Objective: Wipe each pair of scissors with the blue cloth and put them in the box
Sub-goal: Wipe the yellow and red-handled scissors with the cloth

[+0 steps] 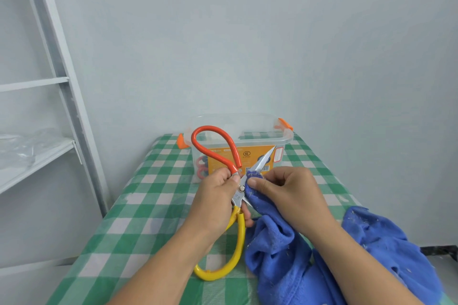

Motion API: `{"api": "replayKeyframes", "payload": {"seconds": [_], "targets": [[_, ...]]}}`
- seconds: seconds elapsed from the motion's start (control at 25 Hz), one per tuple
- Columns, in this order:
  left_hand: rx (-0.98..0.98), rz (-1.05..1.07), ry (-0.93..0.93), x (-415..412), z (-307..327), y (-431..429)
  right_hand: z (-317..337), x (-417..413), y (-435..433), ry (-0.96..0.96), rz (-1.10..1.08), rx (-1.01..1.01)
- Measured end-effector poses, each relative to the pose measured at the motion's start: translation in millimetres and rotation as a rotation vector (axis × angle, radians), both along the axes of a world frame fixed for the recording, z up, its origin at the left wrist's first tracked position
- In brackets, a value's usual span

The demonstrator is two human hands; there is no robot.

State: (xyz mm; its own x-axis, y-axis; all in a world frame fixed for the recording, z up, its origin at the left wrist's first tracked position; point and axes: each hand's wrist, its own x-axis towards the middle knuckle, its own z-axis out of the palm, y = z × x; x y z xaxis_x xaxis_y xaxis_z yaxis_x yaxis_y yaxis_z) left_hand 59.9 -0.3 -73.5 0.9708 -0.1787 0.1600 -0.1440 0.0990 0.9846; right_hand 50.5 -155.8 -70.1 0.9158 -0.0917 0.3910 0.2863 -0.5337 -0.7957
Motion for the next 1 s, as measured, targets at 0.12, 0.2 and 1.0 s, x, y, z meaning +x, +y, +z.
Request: {"api": "replayKeyframes", "payload": {"seconds": [0.12, 0.2, 1.0], "targets": [[0.02, 0.004, 0.004, 1, -1, 1, 2, -4, 1, -0.039, -0.016, -0.183], [0.032, 0.005, 0.008, 2, -3, 1, 5, -6, 2, -0.048, -0.034, -0.222], [-0.023, 0.053, 0.032, 5, -6, 2, -20, 3, 9, -0.351, 0.051, -0.267]]}}
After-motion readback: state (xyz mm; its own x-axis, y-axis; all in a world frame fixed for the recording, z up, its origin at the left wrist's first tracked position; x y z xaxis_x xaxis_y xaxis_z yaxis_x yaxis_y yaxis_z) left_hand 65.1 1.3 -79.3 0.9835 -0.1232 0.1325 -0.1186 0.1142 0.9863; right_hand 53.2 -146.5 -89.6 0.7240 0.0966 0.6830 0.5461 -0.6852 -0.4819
